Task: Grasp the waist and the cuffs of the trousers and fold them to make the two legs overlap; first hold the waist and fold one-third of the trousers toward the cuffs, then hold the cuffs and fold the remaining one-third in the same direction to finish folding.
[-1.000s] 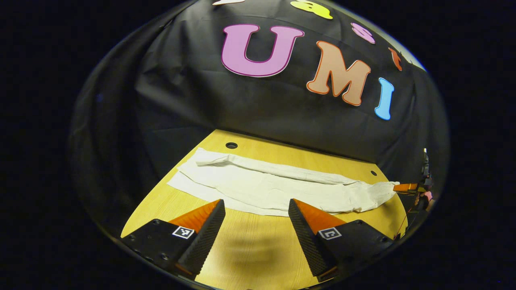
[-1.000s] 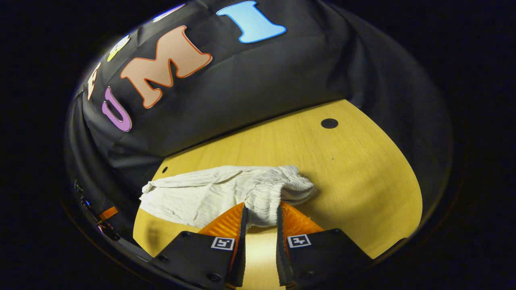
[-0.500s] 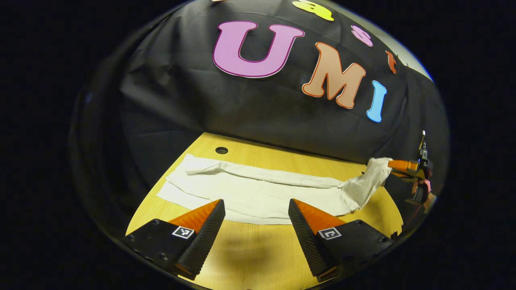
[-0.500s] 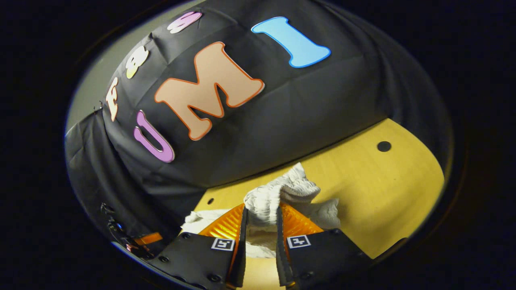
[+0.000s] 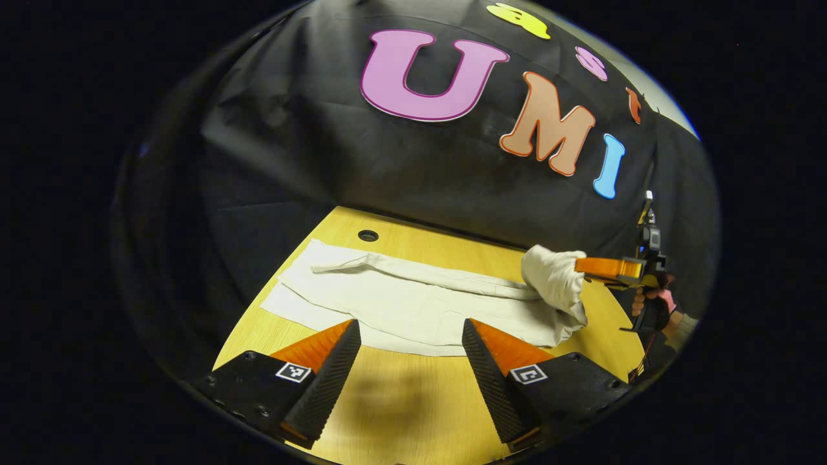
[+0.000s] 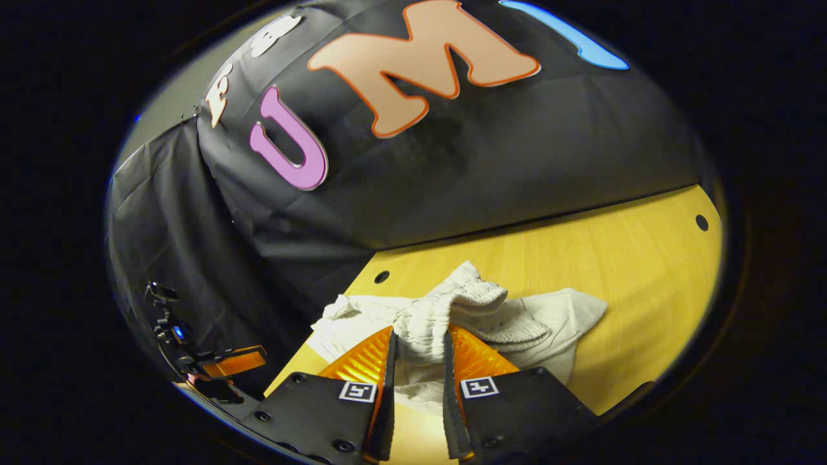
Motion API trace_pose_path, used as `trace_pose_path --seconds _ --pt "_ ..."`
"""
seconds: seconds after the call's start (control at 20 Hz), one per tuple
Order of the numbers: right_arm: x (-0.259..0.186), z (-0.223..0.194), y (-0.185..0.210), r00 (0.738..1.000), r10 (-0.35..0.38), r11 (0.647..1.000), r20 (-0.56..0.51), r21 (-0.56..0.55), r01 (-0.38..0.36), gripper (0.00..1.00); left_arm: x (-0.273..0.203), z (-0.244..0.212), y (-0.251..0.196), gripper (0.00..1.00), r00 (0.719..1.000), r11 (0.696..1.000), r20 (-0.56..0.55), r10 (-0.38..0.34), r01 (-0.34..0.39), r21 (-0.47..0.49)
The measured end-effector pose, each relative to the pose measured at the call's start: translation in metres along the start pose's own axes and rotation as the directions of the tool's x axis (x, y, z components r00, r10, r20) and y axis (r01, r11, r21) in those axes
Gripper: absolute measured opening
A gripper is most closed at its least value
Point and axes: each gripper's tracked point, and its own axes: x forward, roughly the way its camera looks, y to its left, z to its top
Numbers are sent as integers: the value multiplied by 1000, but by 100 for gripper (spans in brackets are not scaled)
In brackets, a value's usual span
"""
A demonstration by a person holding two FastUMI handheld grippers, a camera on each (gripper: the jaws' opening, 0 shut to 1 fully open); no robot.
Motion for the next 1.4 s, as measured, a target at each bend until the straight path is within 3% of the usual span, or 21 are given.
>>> trace_pose_path --seconds 0.35,0.45,0.5,0.6,0.65,1.0,1.2,1.25,1.3,1.4 --pt "43 -57 4 993 -86 990 -77 -118 77 36 -1 -12 31 95 1000 999 -11 14 -15 -36" --pt "48 -61 11 994 -80 991 -81 -118 70 49 2 -14 35 95 1000 999 -14 7 -8 -40" --pt "46 -60 14 994 -77 990 -75 -120 68 60 4 -14 35 95 1000 999 -15 2 -2 -44" --pt "42 -56 20 994 -92 986 -60 -145 83 94 8 -15 40 95 1000 999 -18 -4 3 -46" --pt "42 -54 14 992 -117 979 -45 -172 108 98 9 -14 42 95 1000 999 -19 -4 3 -42" --pt "-15 -19 5 976 -214 940 45 -262 218 97 26 -5 69 95 999 999 -16 30 -30 -36" --pt "-62 1 3 964 -245 930 104 -255 264 96 41 0 104 95 994 995 -33 102 -102 14" --pt "-73 4 1 960 -257 927 112 -254 278 92 45 0 113 95 992 993 -40 120 -119 29" --pt "-83 6 -1 956 -269 923 120 -249 292 96 50 0 123 95 990 990 -47 136 -133 47" --pt "-102 10 -4 944 -299 918 138 -230 324 96 62 0 140 95 986 985 -59 154 -149 83"
